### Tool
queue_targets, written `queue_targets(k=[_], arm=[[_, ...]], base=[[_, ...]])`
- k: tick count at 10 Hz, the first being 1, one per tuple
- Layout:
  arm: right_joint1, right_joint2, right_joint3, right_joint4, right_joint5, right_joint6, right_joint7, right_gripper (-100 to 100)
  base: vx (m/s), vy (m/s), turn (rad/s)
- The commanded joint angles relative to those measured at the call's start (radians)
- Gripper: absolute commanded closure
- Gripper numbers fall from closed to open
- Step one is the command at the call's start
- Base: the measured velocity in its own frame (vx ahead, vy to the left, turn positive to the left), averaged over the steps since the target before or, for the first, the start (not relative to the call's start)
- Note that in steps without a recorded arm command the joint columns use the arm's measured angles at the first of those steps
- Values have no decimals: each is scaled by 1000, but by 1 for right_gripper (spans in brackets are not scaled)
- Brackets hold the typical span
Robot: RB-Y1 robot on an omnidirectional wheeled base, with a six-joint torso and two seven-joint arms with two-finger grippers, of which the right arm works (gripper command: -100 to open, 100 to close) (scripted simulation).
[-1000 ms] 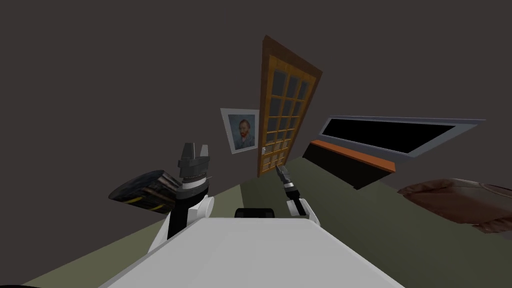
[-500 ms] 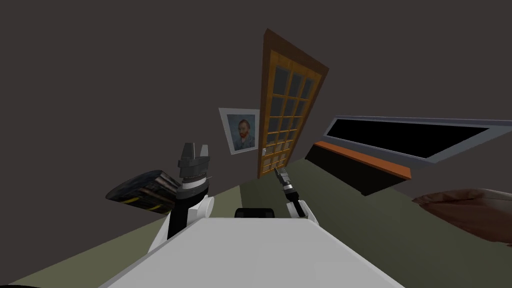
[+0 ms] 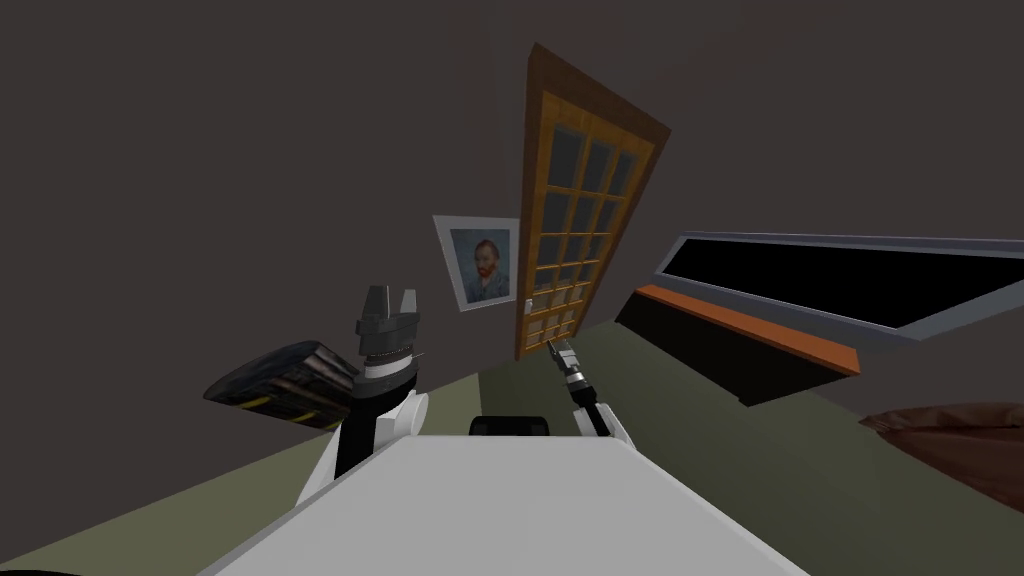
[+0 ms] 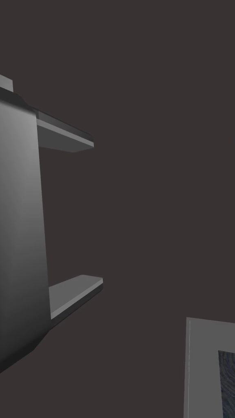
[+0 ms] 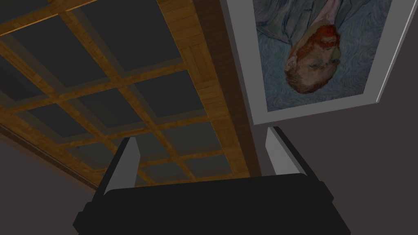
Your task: Pull the door open
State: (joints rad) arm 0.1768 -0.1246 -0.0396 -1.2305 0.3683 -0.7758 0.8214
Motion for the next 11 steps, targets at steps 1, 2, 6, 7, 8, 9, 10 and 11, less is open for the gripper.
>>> queue_targets(k=[1,2,6,7,8,9,10,11], arm=[[-10,-1,-2,35,8,-13,28,-100],[-15,-1,-3,53,13,-19,42,-100],[-34,-2,-8,129,30,-45,99,-100],[-39,-3,-9,148,35,-52,114,-100],[-43,-3,-10,164,38,-57,126,-100],[-51,-3,-12,197,46,-68,150,-100],[-51,-3,-12,197,46,-68,150,-100],[-55,-3,-13,213,50,-74,163,-100]], base=[[64,-48,61],[68,-65,59],[81,-43,53],[81,-47,50],[87,-40,42],[118,-59,66],[89,-42,30],[66,-23,18]])
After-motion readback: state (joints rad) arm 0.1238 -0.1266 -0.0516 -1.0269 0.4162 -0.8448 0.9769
